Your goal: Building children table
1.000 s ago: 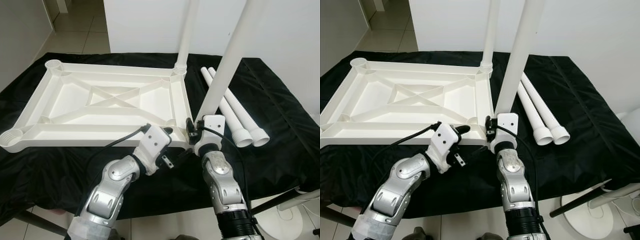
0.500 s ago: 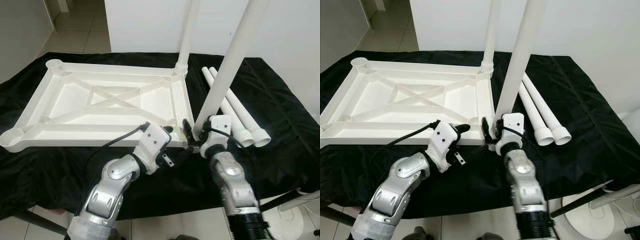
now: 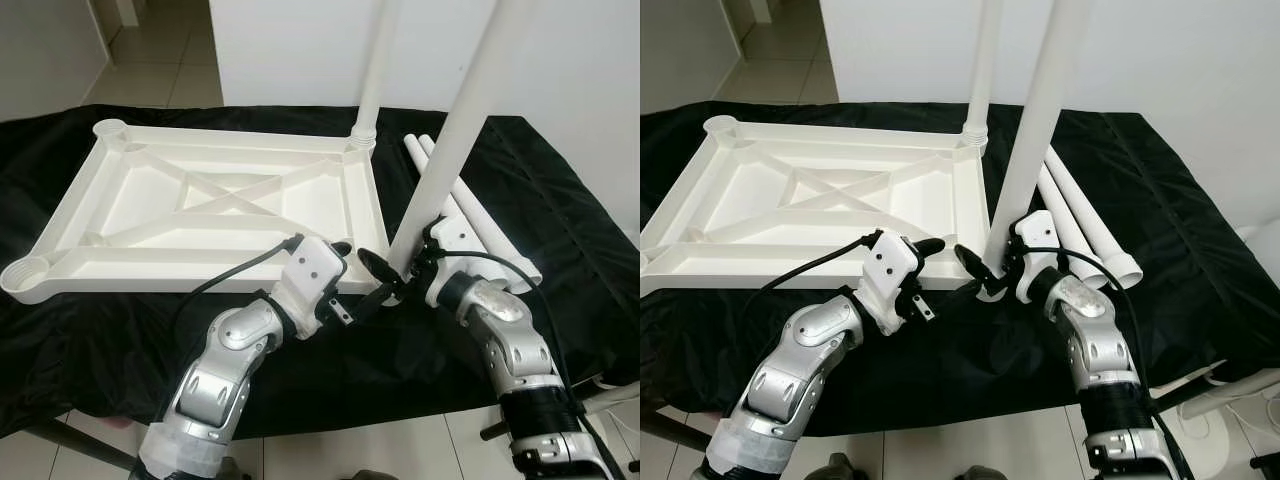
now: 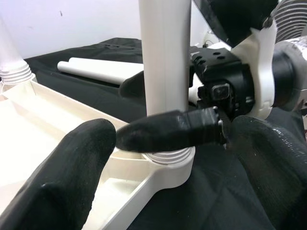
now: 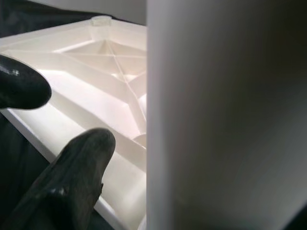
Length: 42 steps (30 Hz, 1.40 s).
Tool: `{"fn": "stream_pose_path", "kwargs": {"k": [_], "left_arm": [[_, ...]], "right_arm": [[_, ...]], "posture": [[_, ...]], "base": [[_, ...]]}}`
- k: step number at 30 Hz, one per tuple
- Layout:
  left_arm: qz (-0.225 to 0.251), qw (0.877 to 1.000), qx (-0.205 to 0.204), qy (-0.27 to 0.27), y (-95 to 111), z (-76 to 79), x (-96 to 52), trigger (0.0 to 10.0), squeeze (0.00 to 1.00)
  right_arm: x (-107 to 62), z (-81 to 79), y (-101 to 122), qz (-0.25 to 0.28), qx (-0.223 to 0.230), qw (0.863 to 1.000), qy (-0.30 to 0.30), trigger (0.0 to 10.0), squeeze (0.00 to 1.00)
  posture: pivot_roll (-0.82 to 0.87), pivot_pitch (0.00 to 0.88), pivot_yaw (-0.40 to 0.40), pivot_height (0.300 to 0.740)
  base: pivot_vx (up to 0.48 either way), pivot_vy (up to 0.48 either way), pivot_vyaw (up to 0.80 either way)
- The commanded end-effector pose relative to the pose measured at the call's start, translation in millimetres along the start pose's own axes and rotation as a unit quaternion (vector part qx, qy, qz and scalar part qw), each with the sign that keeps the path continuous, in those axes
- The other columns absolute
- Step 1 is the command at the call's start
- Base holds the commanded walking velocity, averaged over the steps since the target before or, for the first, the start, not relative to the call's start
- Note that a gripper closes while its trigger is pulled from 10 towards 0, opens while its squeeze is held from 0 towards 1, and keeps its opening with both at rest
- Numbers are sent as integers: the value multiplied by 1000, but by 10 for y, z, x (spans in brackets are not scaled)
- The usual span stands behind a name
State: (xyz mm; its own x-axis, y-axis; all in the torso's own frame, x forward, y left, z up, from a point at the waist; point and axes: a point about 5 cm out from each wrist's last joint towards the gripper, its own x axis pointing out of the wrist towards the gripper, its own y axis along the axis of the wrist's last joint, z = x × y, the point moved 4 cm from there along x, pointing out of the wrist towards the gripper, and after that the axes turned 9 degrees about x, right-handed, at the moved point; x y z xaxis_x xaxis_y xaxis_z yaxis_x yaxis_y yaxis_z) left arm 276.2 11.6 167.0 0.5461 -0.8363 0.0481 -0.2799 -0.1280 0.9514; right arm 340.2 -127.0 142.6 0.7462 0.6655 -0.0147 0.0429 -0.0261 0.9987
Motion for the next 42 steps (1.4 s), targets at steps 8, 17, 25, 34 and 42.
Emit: {"fn": "stream_pose_path", "kwargs": {"k": [8, 17, 25, 34, 42], "left_arm": [[-7, 999, -1, 31, -7, -57, 27, 10000, 0], [-6, 1000, -2, 28, -7, -40, 32, 10000, 0], [-7, 1000, -2, 24, -9, -31, 22, 10000, 0], [-8, 1000, -2, 25, -15, -21, 10, 10000, 0], [-9, 1000, -3, 22, -22, -2, -12, 10000, 0]], "right_arm": [[15, 62, -197, -49, -8, 998, 29, 0, 0], [-63, 102, -249, -50, 4, 998, 35, 0, 0], [-71, 21, -292, -26, 26, 999, 16, 10000, 0], [-37, 19, -407, -39, 30, 996, -76, 10000, 0], [-1, -33, -517, -36, 106, 950, -292, 10000, 0]], "posture": [[-48, 0, -37, 740], [-54, 0, -37, 740], [-52, 0, -38, 740], [-46, 0, -44, 740], [-45, 0, -48, 740]], "base": [[0, 0, 0], [0, 0, 0], [0, 0, 0], [0, 0, 0], [0, 0, 0]]}}
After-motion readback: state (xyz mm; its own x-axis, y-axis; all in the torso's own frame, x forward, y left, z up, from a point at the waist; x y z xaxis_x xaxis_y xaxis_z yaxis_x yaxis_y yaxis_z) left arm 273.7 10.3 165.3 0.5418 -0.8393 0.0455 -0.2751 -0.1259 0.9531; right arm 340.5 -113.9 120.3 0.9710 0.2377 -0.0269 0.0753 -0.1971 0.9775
